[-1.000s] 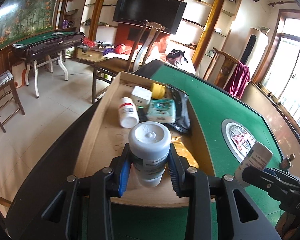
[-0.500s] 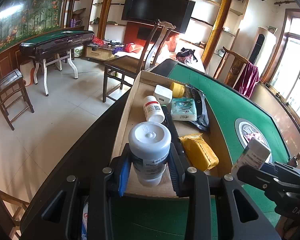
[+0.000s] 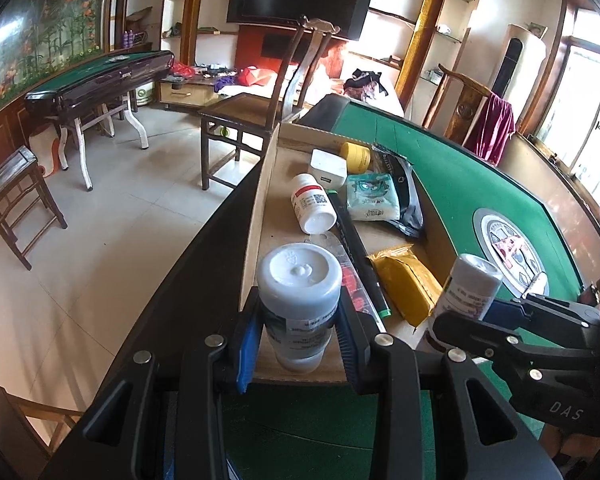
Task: Organize objects
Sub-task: 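Lower both white bottles into the tray and open both grippers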
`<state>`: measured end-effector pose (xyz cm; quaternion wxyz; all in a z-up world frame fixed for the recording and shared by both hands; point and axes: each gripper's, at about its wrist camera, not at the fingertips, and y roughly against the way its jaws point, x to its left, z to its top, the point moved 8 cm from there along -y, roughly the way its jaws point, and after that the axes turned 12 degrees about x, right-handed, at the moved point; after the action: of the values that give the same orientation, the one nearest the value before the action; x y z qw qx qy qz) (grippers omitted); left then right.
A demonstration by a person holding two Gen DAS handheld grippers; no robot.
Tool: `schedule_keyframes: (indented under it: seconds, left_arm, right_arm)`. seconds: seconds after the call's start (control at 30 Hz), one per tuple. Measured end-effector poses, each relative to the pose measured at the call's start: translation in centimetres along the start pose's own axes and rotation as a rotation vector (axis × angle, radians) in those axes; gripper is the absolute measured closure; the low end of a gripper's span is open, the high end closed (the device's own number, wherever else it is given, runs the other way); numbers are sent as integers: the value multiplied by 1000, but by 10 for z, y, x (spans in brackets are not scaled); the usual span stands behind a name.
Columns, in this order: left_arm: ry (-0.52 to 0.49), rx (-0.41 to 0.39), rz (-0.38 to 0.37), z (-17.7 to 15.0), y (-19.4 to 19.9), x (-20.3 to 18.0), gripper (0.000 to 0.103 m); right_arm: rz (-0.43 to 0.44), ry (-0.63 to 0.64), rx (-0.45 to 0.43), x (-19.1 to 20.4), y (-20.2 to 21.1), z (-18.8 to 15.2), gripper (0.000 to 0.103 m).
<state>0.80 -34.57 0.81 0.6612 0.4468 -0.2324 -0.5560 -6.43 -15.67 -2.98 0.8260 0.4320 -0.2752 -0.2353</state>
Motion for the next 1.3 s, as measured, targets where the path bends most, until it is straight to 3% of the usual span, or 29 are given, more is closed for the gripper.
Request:
schedule_keyframes:
  seconds: [0.53,1.03,1.3]
  left_arm:
    - [-32,79,33,19,-32,1,69]
    - [-5,108,28,30,-56,2,69]
    - [-2,105,-1,24,-49,1,61]
  right_arm:
    - [11,-66,65,-12,-27,13,65]
    - [-39,-105,55,-24,-44,31,65]
    - [-21,-127,50,-29,-44,39,63]
